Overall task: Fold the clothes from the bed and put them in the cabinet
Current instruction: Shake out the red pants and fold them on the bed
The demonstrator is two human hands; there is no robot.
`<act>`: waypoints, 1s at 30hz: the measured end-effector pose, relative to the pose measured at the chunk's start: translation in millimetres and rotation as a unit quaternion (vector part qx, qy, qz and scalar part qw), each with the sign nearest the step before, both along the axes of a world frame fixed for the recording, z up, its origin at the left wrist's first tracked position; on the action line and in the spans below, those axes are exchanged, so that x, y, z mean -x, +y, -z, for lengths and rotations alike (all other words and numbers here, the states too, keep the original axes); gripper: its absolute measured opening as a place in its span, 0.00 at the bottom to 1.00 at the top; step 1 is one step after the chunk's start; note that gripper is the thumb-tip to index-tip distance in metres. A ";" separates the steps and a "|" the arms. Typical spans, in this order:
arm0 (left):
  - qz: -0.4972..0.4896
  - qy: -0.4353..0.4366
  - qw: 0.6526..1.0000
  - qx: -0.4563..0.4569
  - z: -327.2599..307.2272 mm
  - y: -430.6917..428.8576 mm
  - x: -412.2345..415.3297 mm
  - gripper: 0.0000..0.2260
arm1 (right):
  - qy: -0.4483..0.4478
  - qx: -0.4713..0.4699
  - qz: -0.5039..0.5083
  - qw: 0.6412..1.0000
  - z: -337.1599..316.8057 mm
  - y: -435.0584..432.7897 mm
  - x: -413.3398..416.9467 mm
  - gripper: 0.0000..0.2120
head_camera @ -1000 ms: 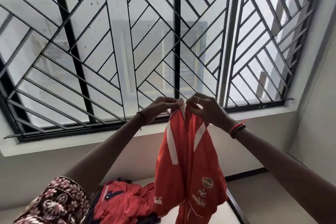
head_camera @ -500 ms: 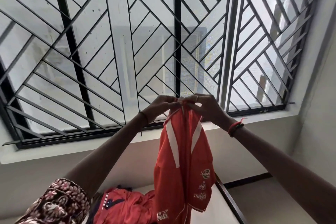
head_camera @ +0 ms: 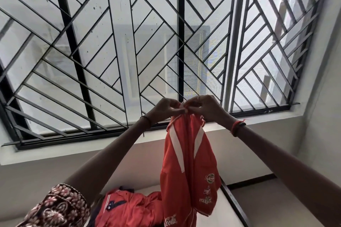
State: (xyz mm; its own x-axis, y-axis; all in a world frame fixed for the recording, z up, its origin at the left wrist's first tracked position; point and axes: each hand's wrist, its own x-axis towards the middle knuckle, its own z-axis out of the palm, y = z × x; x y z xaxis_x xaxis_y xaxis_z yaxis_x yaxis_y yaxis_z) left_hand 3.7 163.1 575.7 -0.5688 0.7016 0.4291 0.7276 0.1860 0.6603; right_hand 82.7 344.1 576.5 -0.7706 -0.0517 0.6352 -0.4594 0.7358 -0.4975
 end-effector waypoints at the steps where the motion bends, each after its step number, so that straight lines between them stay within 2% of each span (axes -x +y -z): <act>1: -0.012 0.032 0.999 -0.002 2.9 1.6 3.8 0.06 | -0.010 0.005 -0.005 1.000 1.2 0.1 0.7 0.09; 5: -0.114 0.117 0.987 -0.001 12.5 5.2 5.6 0.16 | -0.035 0.032 0.001 0.999 2.6 -2.2 0.7 0.08; 8: -0.168 0.155 0.973 -0.008 12.1 7.1 -1.9 0.13 | -0.045 0.045 -0.001 0.998 2.6 -2.4 3.0 0.06; 11: -0.185 0.184 0.965 -0.026 9.3 7.5 -6.1 0.16 | -0.067 0.060 0.010 0.996 -1.4 0.9 6.6 0.07; 15: -0.184 0.185 0.965 -0.027 9.3 7.0 -7.5 0.19 | -0.094 0.015 0.028 0.995 -7.4 3.2 6.4 0.07; 18: -0.167 0.174 0.970 -0.016 11.2 8.0 -7.8 0.16 | -0.110 0.010 0.047 0.993 -6.9 -0.1 4.6 0.04; 20: -0.158 0.173 0.972 -0.022 10.9 8.3 -9.4 0.15 | -0.135 0.055 0.042 0.988 -4.8 -1.6 2.6 0.03; 22: -0.146 0.154 0.977 -0.021 9.8 9.3 -9.0 0.12 | -0.176 0.139 0.010 0.974 -1.0 -0.3 -1.5 0.06; 24: -0.118 0.091 0.989 -0.004 4.3 9.4 -8.6 0.13 | -0.214 0.238 -0.042 0.947 4.6 -1.1 -4.8 0.10; 27: -0.042 -0.015 0.999 -0.019 1.3 7.5 -5.2 0.13 | -0.236 0.375 -0.097 0.891 8.9 -8.0 -5.7 0.08; 29: -0.014 -0.073 0.997 -0.036 1.7 3.5 -6.9 0.10 | -0.249 0.415 -0.127 0.866 8.1 -10.7 -6.9 0.05; 30: -0.006 -0.091 0.995 -0.043 2.9 0.8 -9.2 0.12 | -0.258 0.422 -0.141 0.858 8.1 -10.5 -6.9 0.04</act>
State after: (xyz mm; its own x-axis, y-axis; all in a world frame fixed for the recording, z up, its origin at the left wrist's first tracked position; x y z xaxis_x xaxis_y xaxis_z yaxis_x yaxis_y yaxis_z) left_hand 13.0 163.9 572.8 -0.6508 0.6593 0.3764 0.5922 0.1305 0.7952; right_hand 89.6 333.6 568.4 -0.9929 0.0287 0.1157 -0.1179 -0.0907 -0.9889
